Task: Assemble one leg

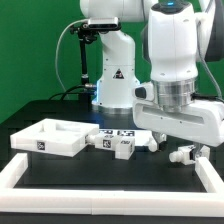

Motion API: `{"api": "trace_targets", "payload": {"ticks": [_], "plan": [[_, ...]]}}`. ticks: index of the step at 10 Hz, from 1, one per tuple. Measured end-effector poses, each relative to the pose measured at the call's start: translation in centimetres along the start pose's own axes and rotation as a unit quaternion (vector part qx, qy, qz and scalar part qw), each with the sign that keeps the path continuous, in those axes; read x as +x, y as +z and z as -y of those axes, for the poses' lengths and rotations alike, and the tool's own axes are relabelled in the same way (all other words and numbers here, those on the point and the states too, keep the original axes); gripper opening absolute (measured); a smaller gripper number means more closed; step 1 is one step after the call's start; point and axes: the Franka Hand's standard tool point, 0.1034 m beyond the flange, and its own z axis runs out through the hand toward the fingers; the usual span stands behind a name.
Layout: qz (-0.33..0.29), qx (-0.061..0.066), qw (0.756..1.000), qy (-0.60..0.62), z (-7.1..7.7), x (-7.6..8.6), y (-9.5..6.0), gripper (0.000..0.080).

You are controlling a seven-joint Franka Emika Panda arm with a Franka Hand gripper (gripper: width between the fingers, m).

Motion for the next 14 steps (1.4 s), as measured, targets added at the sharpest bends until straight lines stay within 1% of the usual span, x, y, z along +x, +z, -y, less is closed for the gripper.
{"api": "trace_targets", "payload": {"ticks": [2,3,5,7,9,11,14], "plan": [[-0.018,0.010,1.000,-0.003,0.0,0.1,0.1,0.0648],[-0.022,0.013,1.000,-0.005,0.0,0.1,0.1,0.0648],[-0.022,0.011,1.000,-0.013,-0.5,0.5,0.2,0.0648],[-0.020,0.008,1.000,-0.015,-0.9,0.4,0.4,0.0648],[-0.016,0.006,1.000,-0.015,-1.2,0.3,1.0,0.0648],[-0.012,0.002,1.000,-0.019,-1.2,-0.5,1.7,0.0648],[-0.012,0.001,1.000,-0.006,-1.3,-0.8,1.8,0.0648]]}}
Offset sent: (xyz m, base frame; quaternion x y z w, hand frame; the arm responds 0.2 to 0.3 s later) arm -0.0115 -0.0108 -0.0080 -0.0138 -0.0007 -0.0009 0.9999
